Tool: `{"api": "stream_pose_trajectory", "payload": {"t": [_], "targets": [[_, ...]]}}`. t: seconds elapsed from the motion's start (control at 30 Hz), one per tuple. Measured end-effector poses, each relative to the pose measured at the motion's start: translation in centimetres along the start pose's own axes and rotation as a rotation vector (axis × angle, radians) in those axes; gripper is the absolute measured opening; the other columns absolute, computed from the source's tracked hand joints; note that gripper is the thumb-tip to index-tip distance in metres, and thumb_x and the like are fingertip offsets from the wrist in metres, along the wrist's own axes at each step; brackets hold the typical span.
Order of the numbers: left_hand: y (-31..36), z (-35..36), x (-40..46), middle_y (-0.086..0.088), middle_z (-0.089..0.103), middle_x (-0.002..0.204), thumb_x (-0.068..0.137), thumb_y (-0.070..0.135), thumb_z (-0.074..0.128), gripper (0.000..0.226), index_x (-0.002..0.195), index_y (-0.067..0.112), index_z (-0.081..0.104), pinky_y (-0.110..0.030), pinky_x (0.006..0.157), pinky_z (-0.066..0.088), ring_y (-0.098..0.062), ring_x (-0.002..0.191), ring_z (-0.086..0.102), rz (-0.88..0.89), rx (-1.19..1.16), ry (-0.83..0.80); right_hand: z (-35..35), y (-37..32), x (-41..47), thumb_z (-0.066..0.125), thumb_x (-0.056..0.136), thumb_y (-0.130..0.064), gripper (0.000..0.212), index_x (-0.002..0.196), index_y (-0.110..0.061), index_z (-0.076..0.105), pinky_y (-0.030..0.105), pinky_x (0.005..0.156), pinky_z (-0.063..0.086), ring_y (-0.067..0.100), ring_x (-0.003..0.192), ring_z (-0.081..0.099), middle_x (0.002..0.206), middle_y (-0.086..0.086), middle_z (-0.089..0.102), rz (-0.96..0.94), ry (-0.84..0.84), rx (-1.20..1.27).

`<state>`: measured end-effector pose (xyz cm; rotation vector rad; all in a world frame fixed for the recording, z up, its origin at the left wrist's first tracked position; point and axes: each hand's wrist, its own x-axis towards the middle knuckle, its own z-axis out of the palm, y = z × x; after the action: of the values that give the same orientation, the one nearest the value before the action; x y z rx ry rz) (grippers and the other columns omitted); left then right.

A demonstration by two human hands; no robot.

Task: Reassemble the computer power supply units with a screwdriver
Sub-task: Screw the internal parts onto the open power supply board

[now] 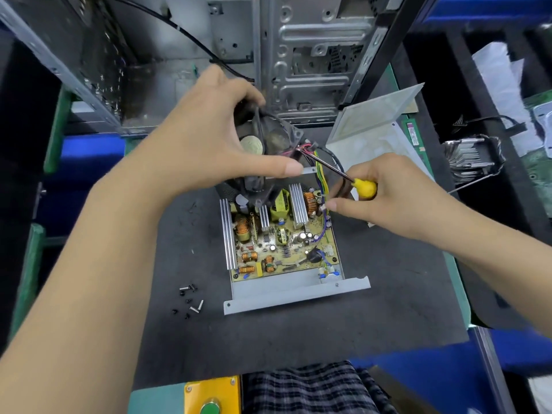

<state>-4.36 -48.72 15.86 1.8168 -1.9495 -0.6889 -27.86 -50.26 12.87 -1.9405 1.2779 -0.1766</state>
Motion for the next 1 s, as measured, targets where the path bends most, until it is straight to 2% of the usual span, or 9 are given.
{"api": "stream_pose_trajectory", "payload": {"t": [0.13,0.23,0.27,0.33,0.4,0.47,0.67,0.83,1.0], "targets": [[-0.1,-0.7,-1.4,0.011,0.039,0.088,0.037,0.074,0.062,0.087,0.108,0.024,0.063,-0.021,0.062,0.027,-0.012,0.087,0.04,0.002,0.066,0.044,-1.1,-0.3,0.3,0.075,0.079,-0.025,0.011,0.07,-0.023,0.069,0.011,0.04,0.033,0.003,0.041,0.041,0.039,-0.016,0.044,-0.068,-0.087,-0.062],[-0.9,-1.4,-2.9,0.007,0.044,0.084,0.045,0.068,0.068,0.065,0.09,0.021,0.065,-0.018,0.073,0.042,-0.014,0.077,0.049,0.031,0.039,0.083,-1.8,-0.6,0.7,0.075,0.079,-0.023,0.021,0.061,-0.024,0.065,0.013,0.045,0.031,0.007,0.046,0.037,0.042,-0.012,0.041,-0.184,-0.121,-0.149],[-1.3,-1.5,-3.4,0.003,0.046,0.087,0.047,0.065,0.071,0.059,0.086,0.021,0.066,-0.028,0.078,0.05,-0.014,0.078,0.053,0.035,0.009,0.085,-1.9,-0.7,0.9,0.075,0.079,-0.022,0.027,0.057,-0.028,0.06,0.014,0.046,0.03,0.007,0.048,0.038,0.043,-0.011,0.043,-0.218,-0.135,-0.149],[-2.0,-1.5,-4.7,0.002,0.05,0.092,0.053,0.061,0.075,0.049,0.084,0.024,0.067,-0.042,0.072,0.057,-0.014,0.078,0.06,0.044,-0.088,0.064,-1.8,-0.7,1.4,0.074,0.079,-0.021,0.028,0.057,-0.026,0.057,0.015,0.049,0.032,0.007,0.052,0.043,0.05,-0.009,0.048,-0.3,-0.169,-0.165],[-2.3,-1.4,-6.0,0.007,0.053,0.091,0.06,0.059,0.081,0.04,0.083,0.028,0.067,-0.036,0.063,0.059,-0.011,0.074,0.062,0.084,-0.218,0.034,-1.4,-0.7,1.8,0.073,0.079,-0.021,0.021,0.062,-0.02,0.061,0.032,0.059,0.045,0.011,0.06,0.052,0.061,-0.007,0.053,-0.404,-0.197,-0.245],[-2.5,-0.9,-7.2,0.006,0.056,0.088,0.063,0.054,0.08,0.035,0.082,0.027,0.066,-0.031,0.059,0.057,-0.015,0.076,0.062,0.146,-0.257,0.022,-0.8,-0.7,2.0,0.074,0.078,-0.02,0.007,0.075,-0.015,0.071,0.038,0.06,0.047,0.015,0.065,0.055,0.07,-0.009,0.057,-0.512,-0.21,-0.327],[-2.4,1.2,-9.7,0.007,0.045,0.08,0.068,0.026,0.084,0.032,0.071,0.014,0.055,-0.03,0.059,0.04,-0.015,0.071,0.048,0.337,-0.128,0.094,0.3,0.7,1.7,0.072,0.071,-0.013,0.009,0.078,-0.018,0.07,0.032,0.046,0.044,0.015,0.059,0.05,0.074,-0.005,0.058,-0.67,-0.173,-0.466],[-1.7,2.0,-10.5,0.011,0.042,0.082,0.073,0.034,0.075,0.029,0.077,0.022,0.048,-0.029,0.053,0.04,-0.013,0.066,0.043,0.404,-0.063,0.06,0.8,1.6,1.5,0.079,0.071,-0.015,0.011,0.075,-0.018,0.07,0.029,0.041,0.04,0.021,0.059,0.056,0.072,-0.005,0.058,-0.673,-0.137,-0.583],[-1.1,2.0,-9.5,0.005,0.049,0.078,0.067,0.026,0.076,0.018,0.073,0.017,0.062,-0.035,0.048,0.044,-0.011,0.063,0.043,0.411,-0.007,-0.027,1.6,2.2,1.9,0.08,0.071,-0.013,0.01,0.076,-0.02,0.074,0.027,0.04,0.042,0.021,0.06,0.059,0.066,-0.004,0.056,-0.673,-0.136,-0.569]]}}
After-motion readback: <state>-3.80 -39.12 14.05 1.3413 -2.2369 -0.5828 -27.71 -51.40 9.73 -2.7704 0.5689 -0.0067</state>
